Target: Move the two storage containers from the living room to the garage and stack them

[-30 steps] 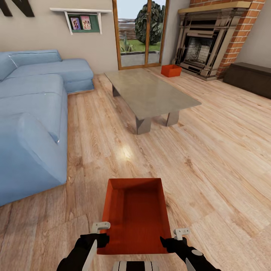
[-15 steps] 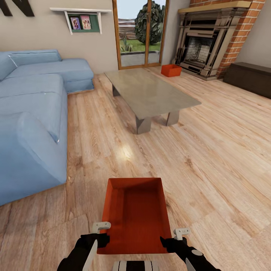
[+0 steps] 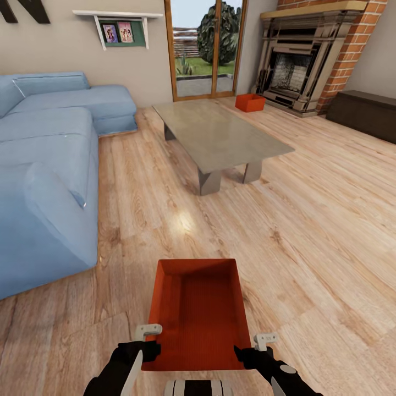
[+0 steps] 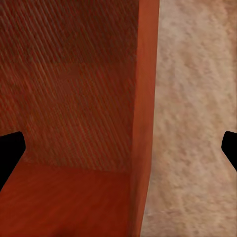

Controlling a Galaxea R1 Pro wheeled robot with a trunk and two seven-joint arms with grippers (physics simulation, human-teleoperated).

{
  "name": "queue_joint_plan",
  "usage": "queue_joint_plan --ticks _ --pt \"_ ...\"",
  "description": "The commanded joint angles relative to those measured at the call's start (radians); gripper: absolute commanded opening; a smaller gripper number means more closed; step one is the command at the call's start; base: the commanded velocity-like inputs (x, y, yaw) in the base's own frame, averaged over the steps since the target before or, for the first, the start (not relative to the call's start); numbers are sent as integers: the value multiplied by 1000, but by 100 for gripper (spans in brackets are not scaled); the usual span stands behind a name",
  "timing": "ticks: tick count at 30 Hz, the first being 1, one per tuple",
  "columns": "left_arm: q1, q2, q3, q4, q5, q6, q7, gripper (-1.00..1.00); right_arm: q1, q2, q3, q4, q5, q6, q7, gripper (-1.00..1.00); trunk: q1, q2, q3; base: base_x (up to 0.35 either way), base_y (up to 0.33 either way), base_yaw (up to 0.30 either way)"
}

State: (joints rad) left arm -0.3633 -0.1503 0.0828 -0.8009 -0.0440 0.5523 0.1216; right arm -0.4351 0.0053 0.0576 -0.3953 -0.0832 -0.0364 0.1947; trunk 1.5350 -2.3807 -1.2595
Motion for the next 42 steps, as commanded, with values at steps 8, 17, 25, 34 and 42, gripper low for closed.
queue_joint_plan --ticks 8,17,25,34,42 --pt "0 -2 2 -5 0 -2 -94 100 -1 -1 5 1 -9 -3 1 100 0 0 -1 0 0 0" --pt "0 2 2 -12 -2 -3 -135 100 -1 -1 5 1 -9 -3 2 100 0 0 -1 0 0 0" --pt "0 6 2 -12 -5 -2 -133 100 -1 -1 5 1 -9 -3 2 100 0 0 -1 0 0 0" --pt "0 21 3 -14 -8 0 -121 100 -1 -1 5 1 -9 -3 2 100 0 0 -1 0 0 0" --pt "0 21 3 -12 -8 0 -115 100 -1 -1 5 1 -8 -3 2 100 0 0 -1 0 0 0"
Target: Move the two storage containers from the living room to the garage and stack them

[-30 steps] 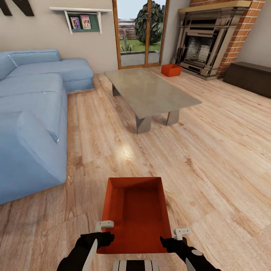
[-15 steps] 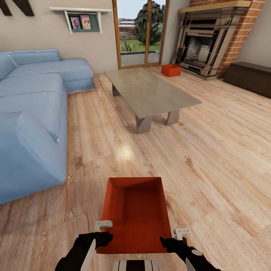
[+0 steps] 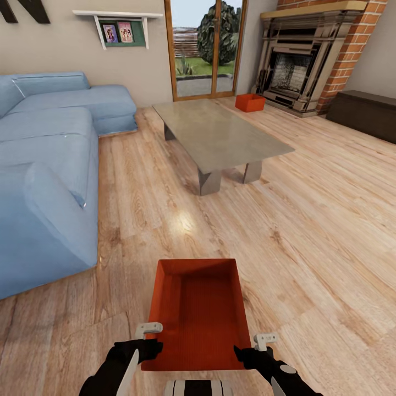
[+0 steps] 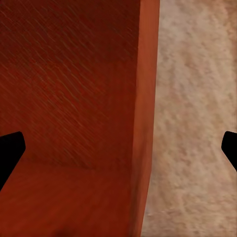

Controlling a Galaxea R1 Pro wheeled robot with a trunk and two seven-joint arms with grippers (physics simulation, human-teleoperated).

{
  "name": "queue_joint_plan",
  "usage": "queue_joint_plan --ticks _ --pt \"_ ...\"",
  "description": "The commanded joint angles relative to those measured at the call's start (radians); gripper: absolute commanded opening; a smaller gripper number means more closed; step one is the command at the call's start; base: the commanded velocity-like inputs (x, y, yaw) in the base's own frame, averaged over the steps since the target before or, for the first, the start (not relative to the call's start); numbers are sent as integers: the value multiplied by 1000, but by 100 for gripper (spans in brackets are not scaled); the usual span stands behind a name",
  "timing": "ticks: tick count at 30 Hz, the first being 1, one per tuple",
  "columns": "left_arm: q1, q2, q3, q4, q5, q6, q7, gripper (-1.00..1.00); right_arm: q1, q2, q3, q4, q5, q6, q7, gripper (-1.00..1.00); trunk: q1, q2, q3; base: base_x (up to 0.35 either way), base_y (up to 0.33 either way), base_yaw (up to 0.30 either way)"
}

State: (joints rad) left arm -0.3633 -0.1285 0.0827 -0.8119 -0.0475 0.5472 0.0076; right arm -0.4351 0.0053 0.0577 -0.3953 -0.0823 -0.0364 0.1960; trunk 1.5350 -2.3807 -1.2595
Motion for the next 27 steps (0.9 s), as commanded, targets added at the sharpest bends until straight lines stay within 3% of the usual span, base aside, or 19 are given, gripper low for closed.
queue_joint_plan --ticks 1,2,3,4,27 --pt "0 -1 3 -1 -5 4 -1 100 -1 -1 5 1 -9 -3 0 100 0 0 -1 0 0 0" --pt "0 -2 3 -1 -5 4 -1 100 -1 -1 5 1 -9 -3 0 100 0 0 -1 0 0 0" --pt "0 -2 3 0 -5 4 -1 -100 -1 -1 5 1 -8 -3 0 100 0 0 -1 0 0 0" --pt "0 -2 2 0 -5 4 -1 -100 -1 -1 5 1 -8 -3 0 -100 0 0 -1 0 0 0" --pt "0 -2 3 2 -5 0 -3 -100 -1 -1 8 1 -8 -2 2 -100 0 0 -1 0 0 0"
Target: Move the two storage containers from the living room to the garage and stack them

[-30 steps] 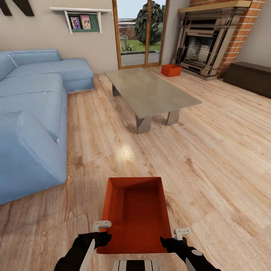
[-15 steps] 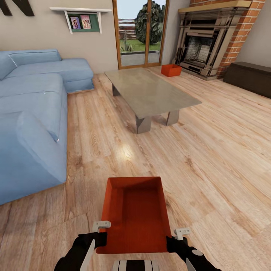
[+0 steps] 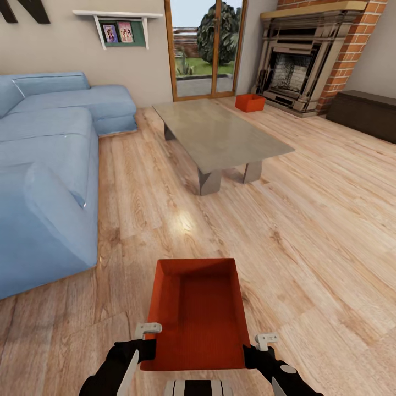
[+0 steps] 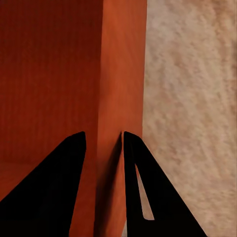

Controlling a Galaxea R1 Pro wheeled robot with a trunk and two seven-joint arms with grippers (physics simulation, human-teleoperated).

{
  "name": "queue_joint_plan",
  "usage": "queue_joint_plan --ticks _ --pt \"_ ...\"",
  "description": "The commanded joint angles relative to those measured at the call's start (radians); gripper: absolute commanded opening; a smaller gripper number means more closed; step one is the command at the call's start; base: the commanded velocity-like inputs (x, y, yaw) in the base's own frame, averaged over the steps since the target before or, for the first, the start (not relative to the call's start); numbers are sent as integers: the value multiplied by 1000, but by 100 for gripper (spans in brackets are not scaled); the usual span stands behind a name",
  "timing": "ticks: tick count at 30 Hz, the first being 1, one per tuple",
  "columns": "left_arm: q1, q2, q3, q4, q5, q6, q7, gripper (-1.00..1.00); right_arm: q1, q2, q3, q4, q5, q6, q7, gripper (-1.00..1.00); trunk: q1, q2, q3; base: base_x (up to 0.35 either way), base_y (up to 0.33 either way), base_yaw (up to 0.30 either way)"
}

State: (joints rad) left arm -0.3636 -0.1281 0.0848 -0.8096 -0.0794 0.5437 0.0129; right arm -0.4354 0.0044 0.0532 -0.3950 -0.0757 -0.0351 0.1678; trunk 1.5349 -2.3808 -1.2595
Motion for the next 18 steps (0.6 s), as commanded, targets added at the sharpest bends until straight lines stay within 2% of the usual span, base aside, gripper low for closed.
queue_joint_plan --ticks 1,18 --pt "0 -2 1 0 27 4 -8 -100 0 0 13 1 -15 -3 30 -100 0 0 -1 0 0 0" --pt "0 -4 1 3 27 4 -9 -100 0 0 14 1 -15 -3 42 -100 0 0 -1 0 0 0"
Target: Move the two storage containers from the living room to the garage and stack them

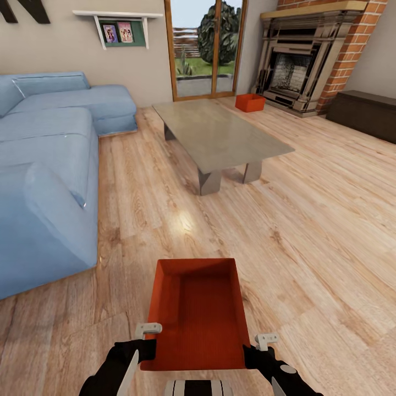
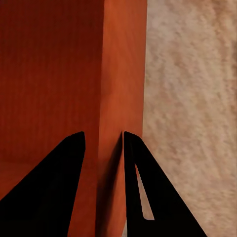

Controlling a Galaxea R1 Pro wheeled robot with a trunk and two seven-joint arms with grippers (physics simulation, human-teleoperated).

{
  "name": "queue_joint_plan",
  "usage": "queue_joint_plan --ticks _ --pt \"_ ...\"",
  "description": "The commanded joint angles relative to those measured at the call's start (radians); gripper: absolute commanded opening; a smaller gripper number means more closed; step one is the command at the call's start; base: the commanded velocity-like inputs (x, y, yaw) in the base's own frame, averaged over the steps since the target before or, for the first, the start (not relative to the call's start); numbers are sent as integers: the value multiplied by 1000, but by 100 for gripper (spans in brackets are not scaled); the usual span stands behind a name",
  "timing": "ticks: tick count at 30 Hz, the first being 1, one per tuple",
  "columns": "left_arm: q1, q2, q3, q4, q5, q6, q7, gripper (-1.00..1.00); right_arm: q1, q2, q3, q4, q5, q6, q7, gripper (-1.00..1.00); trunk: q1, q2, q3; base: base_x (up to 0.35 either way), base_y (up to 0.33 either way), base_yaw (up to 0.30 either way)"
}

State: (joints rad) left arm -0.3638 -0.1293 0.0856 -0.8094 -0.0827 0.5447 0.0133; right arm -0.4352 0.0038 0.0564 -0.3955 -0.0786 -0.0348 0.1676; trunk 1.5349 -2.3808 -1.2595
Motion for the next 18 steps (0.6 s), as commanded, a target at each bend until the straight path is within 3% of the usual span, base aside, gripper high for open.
queue_joint_plan --ticks 1,18 --pt "0 -2 0 3 31 4 -10 -100 0 1 11 1 -12 -4 43 -100 0 0 -1 0 0 0" --pt "0 0 2 1 29 5 -11 -100 0 1 11 1 -11 -4 43 -100 -8 14 6 0 0 0"
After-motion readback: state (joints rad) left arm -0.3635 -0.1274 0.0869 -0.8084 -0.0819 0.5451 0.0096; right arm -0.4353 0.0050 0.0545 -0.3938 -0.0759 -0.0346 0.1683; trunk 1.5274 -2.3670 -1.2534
